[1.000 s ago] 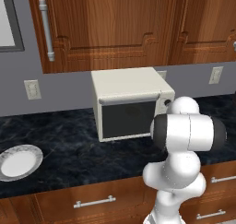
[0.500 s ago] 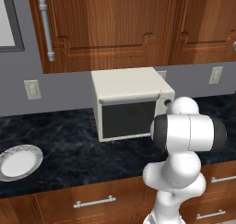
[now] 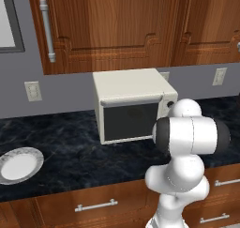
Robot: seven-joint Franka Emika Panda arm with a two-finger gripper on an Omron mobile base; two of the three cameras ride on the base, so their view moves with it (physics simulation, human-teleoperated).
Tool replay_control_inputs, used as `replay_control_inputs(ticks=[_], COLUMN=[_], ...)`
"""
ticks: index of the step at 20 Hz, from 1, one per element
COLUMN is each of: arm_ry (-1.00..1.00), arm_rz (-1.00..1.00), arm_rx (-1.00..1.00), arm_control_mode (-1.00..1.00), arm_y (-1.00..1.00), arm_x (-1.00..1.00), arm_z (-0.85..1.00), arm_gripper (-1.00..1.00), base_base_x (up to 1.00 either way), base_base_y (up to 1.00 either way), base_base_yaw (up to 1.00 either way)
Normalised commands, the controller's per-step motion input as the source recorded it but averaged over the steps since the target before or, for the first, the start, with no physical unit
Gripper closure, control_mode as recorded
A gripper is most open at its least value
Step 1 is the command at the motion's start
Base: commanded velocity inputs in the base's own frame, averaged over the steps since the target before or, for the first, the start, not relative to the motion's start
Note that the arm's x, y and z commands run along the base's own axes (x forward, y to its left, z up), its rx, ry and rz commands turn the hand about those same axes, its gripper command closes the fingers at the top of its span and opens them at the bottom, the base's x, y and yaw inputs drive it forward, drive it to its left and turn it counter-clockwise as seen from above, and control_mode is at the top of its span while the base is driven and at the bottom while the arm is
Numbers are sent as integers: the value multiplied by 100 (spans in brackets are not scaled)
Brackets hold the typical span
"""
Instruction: Pick up the bagel from the plate, place it on the toaster oven rack, close the door, and set the timer.
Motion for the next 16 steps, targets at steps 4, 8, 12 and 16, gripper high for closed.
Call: replay_control_inputs(ticks=[4, 8, 12, 16], arm_ry=[0, 0, 0, 0], arm_rz=[0, 0, 0, -1], arm_rx=[0, 0, 0, 5], arm_control_mode=[-100, -100, -100, -100], arm_y=[0, 0, 0, -16], arm_x=[0, 0, 0, 0], arm_z=[0, 0, 0, 0], arm_gripper=[100, 100, 100, 100], base_base_x=[0, 0, 0, 0], base_base_y=[0, 0, 0, 0], base_base_yaw=[0, 0, 0, 0])
